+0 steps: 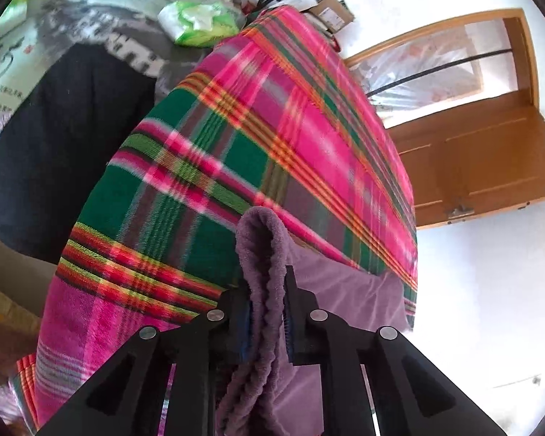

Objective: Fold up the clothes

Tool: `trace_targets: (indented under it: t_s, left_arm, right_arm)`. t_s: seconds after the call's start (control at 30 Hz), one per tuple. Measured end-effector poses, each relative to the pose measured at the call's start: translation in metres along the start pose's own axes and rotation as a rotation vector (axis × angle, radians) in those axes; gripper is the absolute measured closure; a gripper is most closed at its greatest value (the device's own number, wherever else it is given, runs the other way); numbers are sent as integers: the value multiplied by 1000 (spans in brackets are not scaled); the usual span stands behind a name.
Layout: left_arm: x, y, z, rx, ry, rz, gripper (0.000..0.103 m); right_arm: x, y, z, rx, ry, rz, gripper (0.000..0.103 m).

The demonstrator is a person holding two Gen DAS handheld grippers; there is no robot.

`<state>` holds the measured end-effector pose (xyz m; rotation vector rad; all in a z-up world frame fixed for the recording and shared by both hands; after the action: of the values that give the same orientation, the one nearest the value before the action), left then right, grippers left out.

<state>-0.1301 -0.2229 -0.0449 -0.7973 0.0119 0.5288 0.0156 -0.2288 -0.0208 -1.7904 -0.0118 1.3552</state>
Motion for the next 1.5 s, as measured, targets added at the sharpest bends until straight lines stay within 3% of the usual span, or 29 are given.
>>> trace_targets:
  t_s: [0.6, 0.87, 1.5]
  left_arm:
    - [18, -19, 109, 4, 126, 78, 90]
    - [39, 6, 160, 29, 216, 34, 90]
    - [88, 75, 241, 49, 314, -89, 90]
  right_arm:
    - [-18, -100, 47, 64, 94, 191, 90]
    - [-3, -138, 81, 118, 167, 235, 92]
    - [43, -221, 150, 222, 347, 299, 96]
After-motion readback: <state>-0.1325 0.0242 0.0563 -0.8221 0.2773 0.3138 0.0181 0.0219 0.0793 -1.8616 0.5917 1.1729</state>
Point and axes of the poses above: each gripper's, at about its wrist camera, not at the fingertips, and y roughly the way its jaws point, z to its right, x to its underside, the point moved 8 cm from there along y, roughly the way its jaws point, and after that the axes turned 1 degree about x, right-handed, at the moved point
